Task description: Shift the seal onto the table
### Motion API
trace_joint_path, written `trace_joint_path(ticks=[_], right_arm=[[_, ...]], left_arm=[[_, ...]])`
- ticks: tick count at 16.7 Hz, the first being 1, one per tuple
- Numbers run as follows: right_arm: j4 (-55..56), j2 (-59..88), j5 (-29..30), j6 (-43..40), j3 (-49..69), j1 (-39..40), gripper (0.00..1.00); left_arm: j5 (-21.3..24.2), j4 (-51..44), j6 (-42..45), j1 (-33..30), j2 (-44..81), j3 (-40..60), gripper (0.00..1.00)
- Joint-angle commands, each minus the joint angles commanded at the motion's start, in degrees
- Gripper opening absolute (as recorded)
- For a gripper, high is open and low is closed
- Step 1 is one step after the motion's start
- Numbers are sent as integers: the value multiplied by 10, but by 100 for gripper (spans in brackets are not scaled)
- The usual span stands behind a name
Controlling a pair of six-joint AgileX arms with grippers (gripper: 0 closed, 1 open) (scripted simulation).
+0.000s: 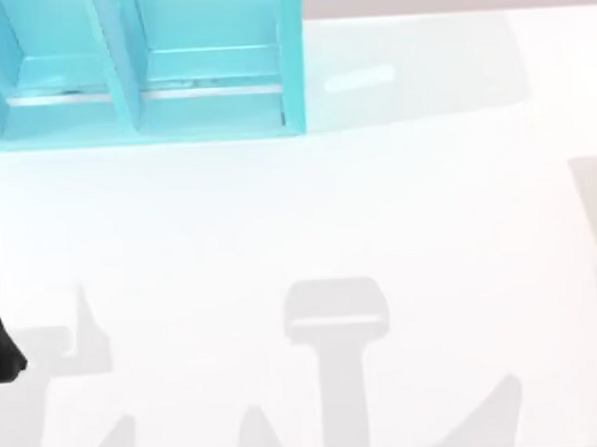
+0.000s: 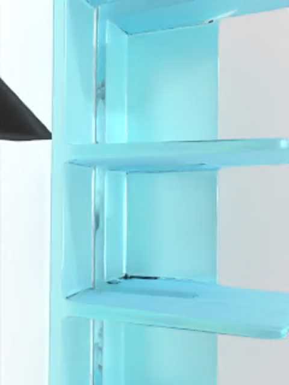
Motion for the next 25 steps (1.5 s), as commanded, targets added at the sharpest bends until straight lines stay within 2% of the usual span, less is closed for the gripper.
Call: trace_joint_path(ticks=[8,13,20,25], right_arm=[[-308,423,0,-129,328,-126,100],[-438,603,-3,-181,466,-174,100],[-471,646,-5,-193,500,-185,100],[-428,657,-5,-191,463,-183,100]], left_arm=[[0,0,0,0,0,0,100],[0,0,0,0,0,0,100],[0,0,0,0,0,0,100],[0,0,0,0,0,0,100]])
